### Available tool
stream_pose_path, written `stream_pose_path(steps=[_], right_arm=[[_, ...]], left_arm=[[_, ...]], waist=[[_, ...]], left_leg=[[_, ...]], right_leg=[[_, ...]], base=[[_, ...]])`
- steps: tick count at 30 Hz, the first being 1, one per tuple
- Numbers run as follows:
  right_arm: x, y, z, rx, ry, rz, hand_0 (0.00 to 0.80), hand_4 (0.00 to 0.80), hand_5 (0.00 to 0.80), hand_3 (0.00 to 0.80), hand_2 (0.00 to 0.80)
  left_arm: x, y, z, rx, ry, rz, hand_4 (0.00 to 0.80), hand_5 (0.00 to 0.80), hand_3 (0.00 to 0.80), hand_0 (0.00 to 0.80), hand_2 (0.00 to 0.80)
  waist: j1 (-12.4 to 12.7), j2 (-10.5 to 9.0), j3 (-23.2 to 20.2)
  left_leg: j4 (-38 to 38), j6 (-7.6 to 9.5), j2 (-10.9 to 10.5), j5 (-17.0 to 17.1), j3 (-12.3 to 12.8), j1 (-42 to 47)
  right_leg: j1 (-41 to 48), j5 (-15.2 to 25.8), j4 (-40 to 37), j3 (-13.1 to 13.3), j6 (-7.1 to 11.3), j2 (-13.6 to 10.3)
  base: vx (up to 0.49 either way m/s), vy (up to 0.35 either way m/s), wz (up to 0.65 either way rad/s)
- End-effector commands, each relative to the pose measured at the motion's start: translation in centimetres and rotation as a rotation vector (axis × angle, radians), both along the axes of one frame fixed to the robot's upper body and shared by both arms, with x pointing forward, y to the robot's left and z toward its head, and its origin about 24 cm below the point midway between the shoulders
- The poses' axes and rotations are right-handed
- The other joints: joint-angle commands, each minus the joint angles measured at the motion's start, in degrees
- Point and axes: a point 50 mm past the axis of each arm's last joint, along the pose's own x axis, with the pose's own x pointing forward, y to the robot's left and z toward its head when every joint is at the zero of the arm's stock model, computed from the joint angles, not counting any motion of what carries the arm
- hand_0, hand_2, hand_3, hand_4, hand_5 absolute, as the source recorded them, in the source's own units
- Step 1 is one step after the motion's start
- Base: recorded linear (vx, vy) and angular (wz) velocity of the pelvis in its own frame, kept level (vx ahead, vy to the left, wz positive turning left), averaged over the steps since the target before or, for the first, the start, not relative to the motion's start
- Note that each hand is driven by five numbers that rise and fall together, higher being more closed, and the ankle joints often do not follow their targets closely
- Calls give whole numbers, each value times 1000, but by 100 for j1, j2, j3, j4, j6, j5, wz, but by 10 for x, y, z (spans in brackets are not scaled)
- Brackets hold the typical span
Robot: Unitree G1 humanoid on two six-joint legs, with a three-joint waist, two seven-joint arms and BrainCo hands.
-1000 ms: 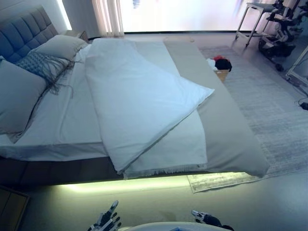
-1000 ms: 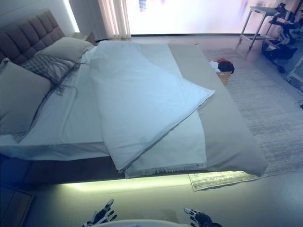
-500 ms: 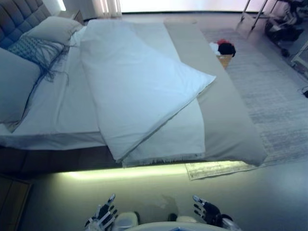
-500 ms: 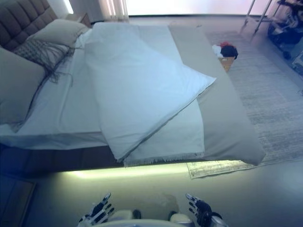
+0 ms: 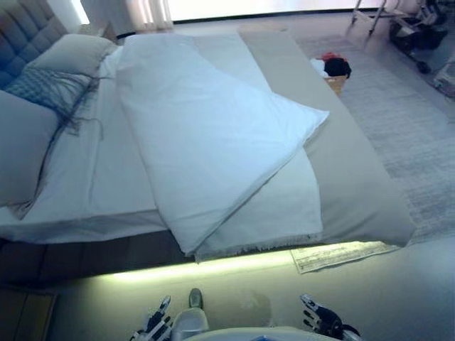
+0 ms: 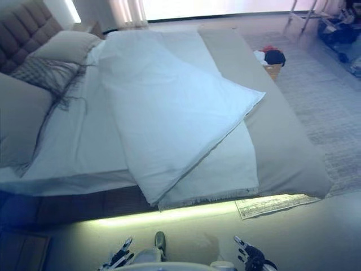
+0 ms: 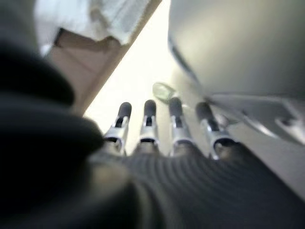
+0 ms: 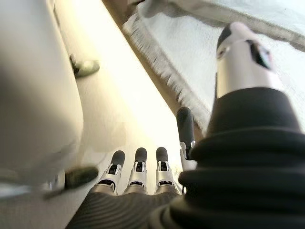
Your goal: Make the bed neatly
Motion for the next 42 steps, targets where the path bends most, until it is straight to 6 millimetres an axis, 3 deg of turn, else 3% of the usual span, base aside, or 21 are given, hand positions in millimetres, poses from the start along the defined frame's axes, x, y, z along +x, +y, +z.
stream_pose_path(steps=[1,4,5,7,10,14,16,18,23,31,35,39,42], right_arm=[[21,-17,7,-62,-64,-78,0,0,0,0,0],[22,-19,8,-76,-62,-66,0,0,0,0,0],[23,-21,8,-86,-60,-67,0,0,0,0,0],[23,-24,9,-111,-52,-66,0,0,0,0,0],[29,-25,11,-105,-78,-61,0,0,0,0,0],[76,-27,25,-95,-226,-105,0,0,0,0,0],[99,-23,33,-114,-260,-121,0,0,0,0,0],[102,-22,34,-132,-264,-108,0,0,0,0,0],[119,-22,43,-185,-327,-144,0,0,0,0,0],[167,-9,66,-143,-401,-217,0,0,0,0,0],[198,-3,84,-93,-422,-221,0,0,0,0,0],[243,-4,125,-70,-521,-244,0,0,0,0,0],[267,-9,153,-75,-611,-243,0,0,0,0,0]], left_arm=[[13,-4,1,0,-17,-50,0,0,0,0,0],[26,-3,4,13,-50,-112,0,0,0,0,0],[29,-2,5,16,-56,-123,0,0,0,0,0],[35,1,7,21,-64,-149,0,0,0,0,0],[43,3,10,23,-85,-162,0,0,0,0,0],[69,2,18,27,-175,-155,0,0,0,0,0],[74,-8,17,6,-202,-123,0,0,0,0,0],[71,-15,15,-11,-192,-115,0,0,0,0,0],[53,-29,7,-45,-125,-177,0,0,0,0,0],[62,-37,9,-62,-155,-268,0,0,0,0,0],[88,-39,19,-81,-253,-294,0,0,0,0,0],[125,-42,36,-106,-402,-259,0,0,0,0,0],[146,-42,48,-93,-496,-235,0,0,0,0,0]], waist=[[-4,186,-165],[-63,218,-218],[-104,270,-202],[-220,375,-159],[-419,443,-22],[-511,392,422],[-420,320,527],[-369,293,502],[-176,315,397],[5,469,498],[44,548,774],[107,641,1226],[153,706,1529]], left_leg=[[504,130,193,-256,-183,-826],[435,333,-18,-355,-84,-733],[422,373,-26,-398,-33,-678],[341,412,-19,-412,22,-549],[167,322,-27,-384,-104,-367],[495,281,-46,-623,-257,-677],[1056,274,-36,-683,-122,-1083],[1125,252,-11,-721,-108,-1080],[646,158,15,-602,-380,-750],[300,66,-33,-513,-631,-708],[599,53,-105,-552,-710,-1057],[1121,64,-206,-608,-790,-1699],[1159,87,-216,-531,-791,-2006]], right_leg=[[56,29,819,70,238,-67],[-474,743,1738,108,241,-332],[-720,801,2078,112,206,-331],[-1161,624,2293,165,85,-66],[-1896,385,1707,209,-53,575],[-2697,863,902,556,-78,705],[-2662,839,886,391,-117,609],[-2552,805,835,246,-114,575],[-2036,827,296,-48,-154,620],[-1963,799,114,-332,-193,582],[-2233,730,359,-337,-231,483],[-2754,719,713,-320,-266,367],[-3123,760,870,-299,-253,346]], base=[[202,257,23],[205,275,9],[220,261,0],[223,160,8],[139,-29,9],[-121,-137,15],[-53,-160,52],[143,-125,56],[200,-87,17],[48,-11,15],[-61,25,10],[-139,14,12],[-154,-2,7]])
